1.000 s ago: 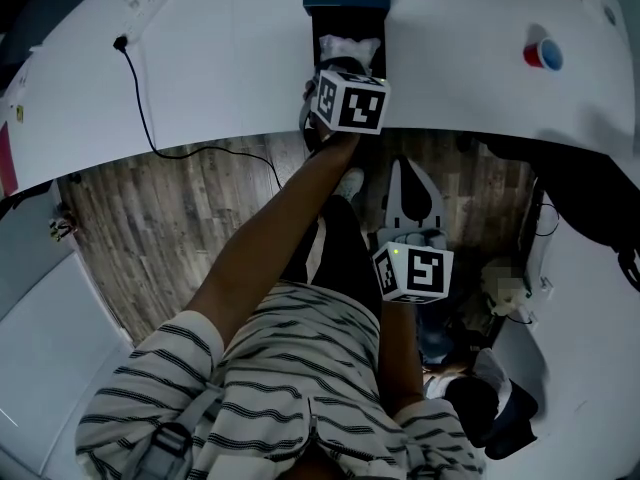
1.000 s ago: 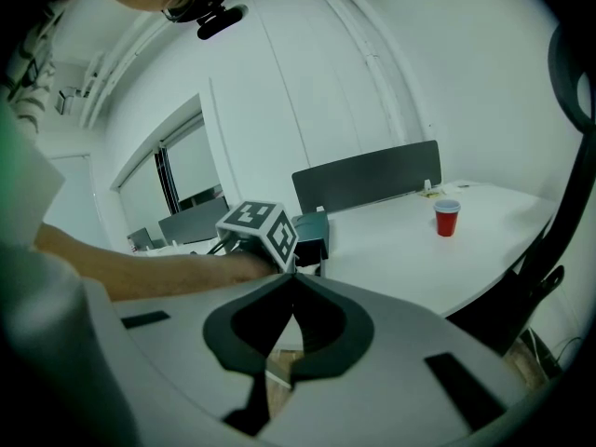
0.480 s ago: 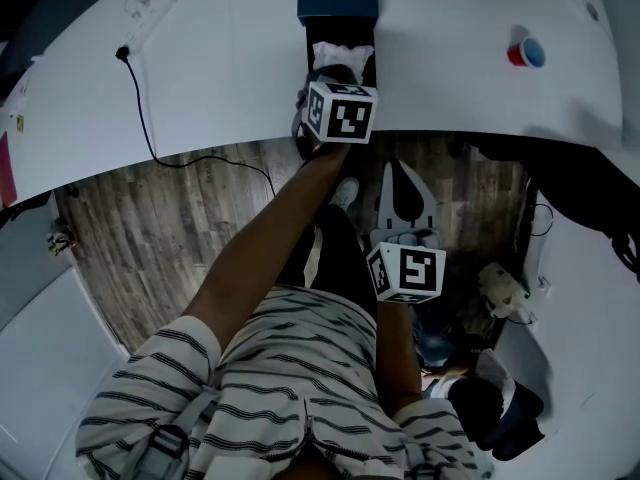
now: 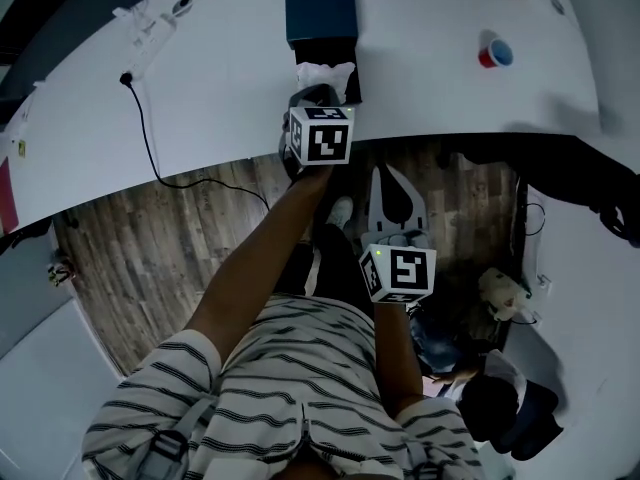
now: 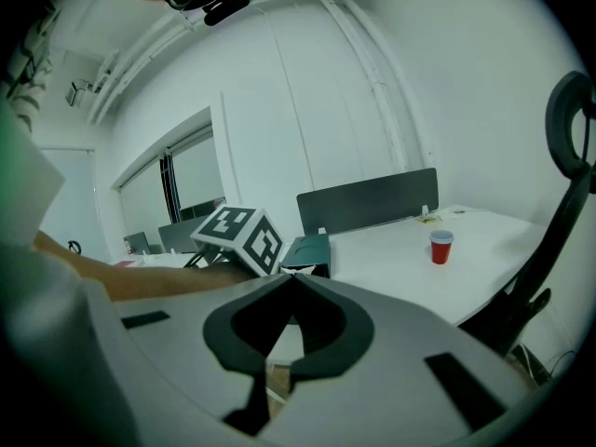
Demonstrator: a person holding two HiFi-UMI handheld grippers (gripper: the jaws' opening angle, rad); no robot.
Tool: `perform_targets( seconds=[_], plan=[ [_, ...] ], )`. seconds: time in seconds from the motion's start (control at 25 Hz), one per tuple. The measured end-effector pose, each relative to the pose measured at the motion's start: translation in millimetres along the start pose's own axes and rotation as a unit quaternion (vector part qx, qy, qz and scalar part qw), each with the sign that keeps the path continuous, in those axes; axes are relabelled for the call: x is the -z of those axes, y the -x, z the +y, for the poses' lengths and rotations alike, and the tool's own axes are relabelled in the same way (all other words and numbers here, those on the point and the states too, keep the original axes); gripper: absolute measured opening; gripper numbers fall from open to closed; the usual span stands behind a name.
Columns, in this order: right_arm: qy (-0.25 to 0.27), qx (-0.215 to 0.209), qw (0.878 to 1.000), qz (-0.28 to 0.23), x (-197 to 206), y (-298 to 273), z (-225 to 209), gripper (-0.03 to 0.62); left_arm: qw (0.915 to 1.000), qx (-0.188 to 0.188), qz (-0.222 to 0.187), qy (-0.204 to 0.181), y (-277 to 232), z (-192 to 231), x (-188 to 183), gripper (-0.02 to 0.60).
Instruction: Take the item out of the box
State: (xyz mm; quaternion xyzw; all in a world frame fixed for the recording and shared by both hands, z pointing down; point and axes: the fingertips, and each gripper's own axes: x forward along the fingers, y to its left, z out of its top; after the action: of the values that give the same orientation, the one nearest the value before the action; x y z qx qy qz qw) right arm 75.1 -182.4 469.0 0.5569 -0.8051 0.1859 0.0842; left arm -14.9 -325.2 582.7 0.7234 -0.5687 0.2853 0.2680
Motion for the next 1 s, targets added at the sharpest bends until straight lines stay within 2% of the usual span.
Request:
perform_targets(
  seconds=[0.6,1.0],
  plan=[
    [0.012,0.012,1.0,-0.026,-28,29,20,0.018,0.9969,0.02,-0.076,0.009,74,-7,-28,0.025],
    [0.025,0.014,0.999,-0.046,-45,45,42,0.018,0.9902,0.049,-0.127,0.028,125,-2,-39,0.025]
  ],
)
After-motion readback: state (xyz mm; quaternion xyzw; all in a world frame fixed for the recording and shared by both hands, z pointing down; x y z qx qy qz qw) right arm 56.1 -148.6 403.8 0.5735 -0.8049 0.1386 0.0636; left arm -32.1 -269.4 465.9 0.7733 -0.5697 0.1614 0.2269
